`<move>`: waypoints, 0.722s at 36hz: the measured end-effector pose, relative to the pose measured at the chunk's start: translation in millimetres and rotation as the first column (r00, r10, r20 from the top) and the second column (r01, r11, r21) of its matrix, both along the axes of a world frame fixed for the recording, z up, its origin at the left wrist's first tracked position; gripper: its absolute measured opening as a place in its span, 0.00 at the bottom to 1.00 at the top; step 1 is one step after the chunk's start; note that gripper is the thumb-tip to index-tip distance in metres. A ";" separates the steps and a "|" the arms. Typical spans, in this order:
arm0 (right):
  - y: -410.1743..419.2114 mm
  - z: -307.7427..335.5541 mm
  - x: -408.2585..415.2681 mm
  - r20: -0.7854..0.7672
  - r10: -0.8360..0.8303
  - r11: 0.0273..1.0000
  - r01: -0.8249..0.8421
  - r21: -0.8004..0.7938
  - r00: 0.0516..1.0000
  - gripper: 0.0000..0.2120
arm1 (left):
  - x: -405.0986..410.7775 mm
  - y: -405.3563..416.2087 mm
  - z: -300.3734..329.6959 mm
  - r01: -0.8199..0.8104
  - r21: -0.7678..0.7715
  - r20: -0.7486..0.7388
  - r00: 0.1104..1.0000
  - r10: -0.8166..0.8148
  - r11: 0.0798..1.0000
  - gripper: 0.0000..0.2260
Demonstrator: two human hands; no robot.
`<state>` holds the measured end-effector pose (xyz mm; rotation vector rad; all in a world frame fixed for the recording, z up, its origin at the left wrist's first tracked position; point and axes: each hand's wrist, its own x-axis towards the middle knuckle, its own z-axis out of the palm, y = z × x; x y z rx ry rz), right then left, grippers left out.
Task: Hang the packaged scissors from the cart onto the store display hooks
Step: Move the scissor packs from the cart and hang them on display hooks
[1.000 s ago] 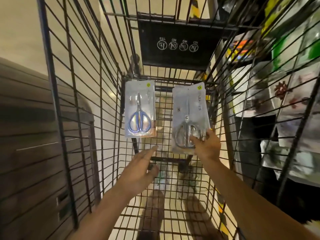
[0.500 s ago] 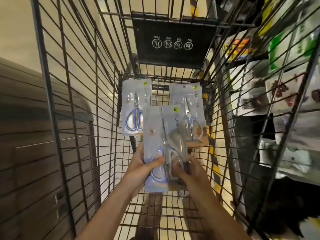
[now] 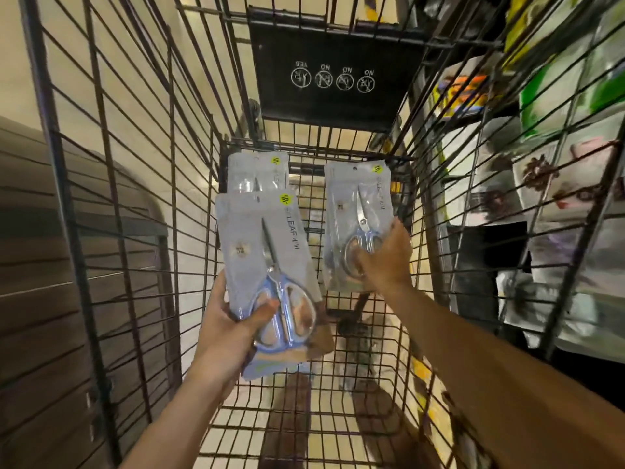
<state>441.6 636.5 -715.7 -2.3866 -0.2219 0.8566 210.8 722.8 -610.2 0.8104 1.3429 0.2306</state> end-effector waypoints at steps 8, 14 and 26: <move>6.2 -6.7 -10.2 0.109 -0.059 0.993 0.069 -0.095 0.992 0.49 | -6.5 -8.1 -1.4 0.063 0.061 -0.094 0.994 -0.057 0.996 0.28; 9.0 18.4 -19.0 0.112 -0.092 0.994 0.098 -0.050 0.989 0.57 | -7.9 -11.4 -2.9 0.074 0.077 -0.114 0.991 -0.065 0.994 0.29; -43.6 62.5 -70.0 -0.135 -0.061 0.985 0.082 0.153 0.989 0.32 | -0.1 -5.0 17.2 0.156 0.189 -0.118 0.984 -0.135 0.970 0.31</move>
